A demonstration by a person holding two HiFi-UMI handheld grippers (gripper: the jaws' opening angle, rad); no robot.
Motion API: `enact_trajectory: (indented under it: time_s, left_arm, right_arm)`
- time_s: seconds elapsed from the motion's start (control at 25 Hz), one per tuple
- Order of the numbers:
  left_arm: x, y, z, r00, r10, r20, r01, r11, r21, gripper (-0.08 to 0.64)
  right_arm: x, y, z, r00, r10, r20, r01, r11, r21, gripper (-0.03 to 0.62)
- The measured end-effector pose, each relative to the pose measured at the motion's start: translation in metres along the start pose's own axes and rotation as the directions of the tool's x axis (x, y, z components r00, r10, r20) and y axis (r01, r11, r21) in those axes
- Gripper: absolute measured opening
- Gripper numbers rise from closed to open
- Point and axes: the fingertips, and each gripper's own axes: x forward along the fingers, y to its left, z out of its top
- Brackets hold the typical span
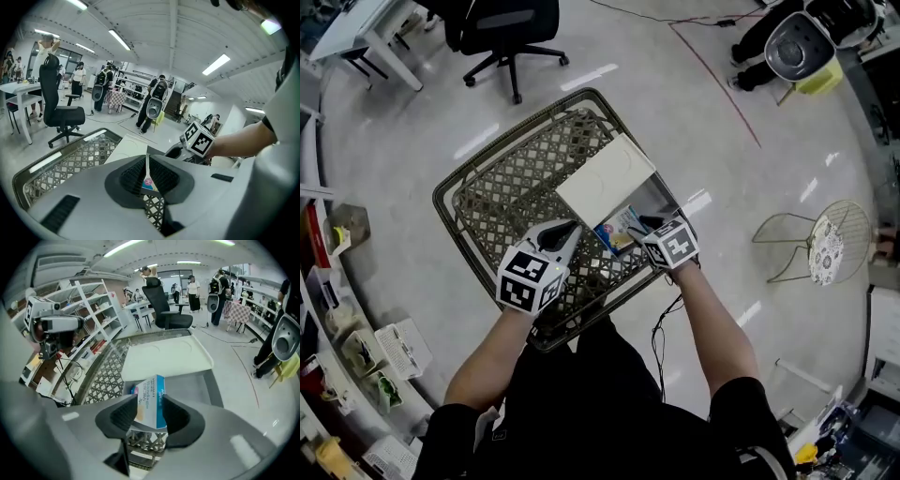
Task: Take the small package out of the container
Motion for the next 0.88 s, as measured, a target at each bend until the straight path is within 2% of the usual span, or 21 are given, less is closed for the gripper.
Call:
enact_trajectory:
  time_s: [0.16, 0.36, 0.6, 0.8, 0.88]
  left_arm:
    - [0.008, -0.015, -0.002, 0.999, -0.031, -0.015, 0.031, 0.999, 0.027, 0.028]
    - [0.03, -0.02, -0.012, 0.997, -0.057, -0.059, 0.061, 0.996, 0.059, 0.028]
    - [0.064, -0.023, -0.024, 0.991, -0.081, -0.104, 0.091, 0.991, 0.095, 0.029]
    - [0.086, -0.019, -0.046, 0.98, -0.049, -0.193, 0.078, 0.986, 0.145, 0.029]
    - [0.089, -0.018, -0.049, 0.979, -0.048, -0.197, 0.078, 0.986, 0.145, 0.028]
  right_arm:
    - [-0.017, 0.029, 0.009, 0.995, 0.021, 0.101, -0.023, 1.0, 0.016, 0.167]
    - [-0.022, 0.064, 0.016, 0.981, 0.064, 0.182, -0.069, 0.997, 0.026, 0.167]
    - [-0.023, 0.089, 0.014, 0.968, 0.084, 0.238, -0.093, 0.995, 0.024, 0.166]
    - [-0.024, 0.099, 0.016, 0.959, 0.12, 0.257, -0.13, 0.991, 0.023, 0.167]
    - [-0.025, 0.098, 0.017, 0.957, 0.128, 0.262, -0.141, 0.99, 0.029, 0.167]
